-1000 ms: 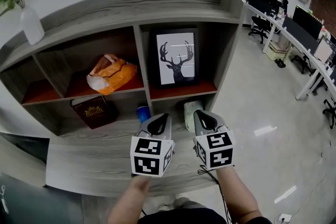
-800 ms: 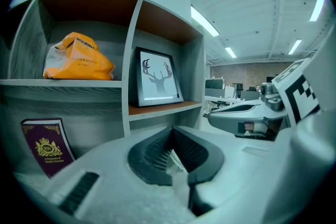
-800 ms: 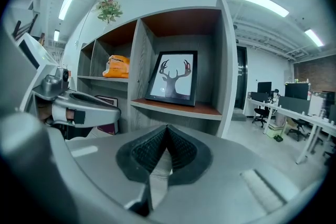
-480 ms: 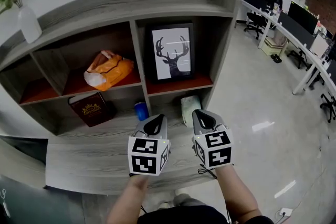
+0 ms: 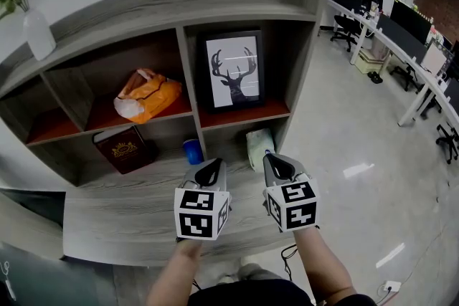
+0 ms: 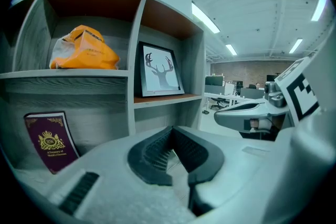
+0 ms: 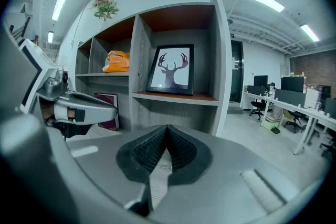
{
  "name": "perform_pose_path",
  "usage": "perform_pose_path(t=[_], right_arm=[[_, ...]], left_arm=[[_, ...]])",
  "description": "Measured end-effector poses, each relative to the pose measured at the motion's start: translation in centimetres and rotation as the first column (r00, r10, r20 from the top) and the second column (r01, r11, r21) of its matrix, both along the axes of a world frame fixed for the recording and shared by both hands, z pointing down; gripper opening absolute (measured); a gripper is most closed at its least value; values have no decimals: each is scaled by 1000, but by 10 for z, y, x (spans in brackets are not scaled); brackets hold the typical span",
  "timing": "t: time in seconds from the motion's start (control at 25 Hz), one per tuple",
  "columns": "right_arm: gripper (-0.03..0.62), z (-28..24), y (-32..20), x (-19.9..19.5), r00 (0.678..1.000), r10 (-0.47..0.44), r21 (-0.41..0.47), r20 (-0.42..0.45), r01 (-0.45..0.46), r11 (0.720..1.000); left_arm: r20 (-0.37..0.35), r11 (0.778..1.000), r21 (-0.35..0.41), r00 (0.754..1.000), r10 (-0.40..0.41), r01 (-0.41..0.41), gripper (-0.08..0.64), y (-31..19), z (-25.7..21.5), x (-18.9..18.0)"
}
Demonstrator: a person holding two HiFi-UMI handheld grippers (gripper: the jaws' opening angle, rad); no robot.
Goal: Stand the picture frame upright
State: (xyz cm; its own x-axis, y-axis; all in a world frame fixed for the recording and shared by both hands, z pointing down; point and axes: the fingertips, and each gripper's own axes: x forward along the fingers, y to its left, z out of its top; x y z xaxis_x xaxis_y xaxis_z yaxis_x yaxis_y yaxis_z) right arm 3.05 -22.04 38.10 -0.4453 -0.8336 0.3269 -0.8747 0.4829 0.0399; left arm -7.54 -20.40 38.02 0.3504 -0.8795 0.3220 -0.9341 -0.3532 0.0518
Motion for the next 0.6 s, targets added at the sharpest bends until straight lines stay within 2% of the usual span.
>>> perform_pose_path(t=[0.6], right_arm=[[0, -4, 0, 0, 1000, 5, 6, -12, -5, 1000]], left_arm=[[6, 1000, -1, 1000, 8, -8, -5, 0, 0, -2]])
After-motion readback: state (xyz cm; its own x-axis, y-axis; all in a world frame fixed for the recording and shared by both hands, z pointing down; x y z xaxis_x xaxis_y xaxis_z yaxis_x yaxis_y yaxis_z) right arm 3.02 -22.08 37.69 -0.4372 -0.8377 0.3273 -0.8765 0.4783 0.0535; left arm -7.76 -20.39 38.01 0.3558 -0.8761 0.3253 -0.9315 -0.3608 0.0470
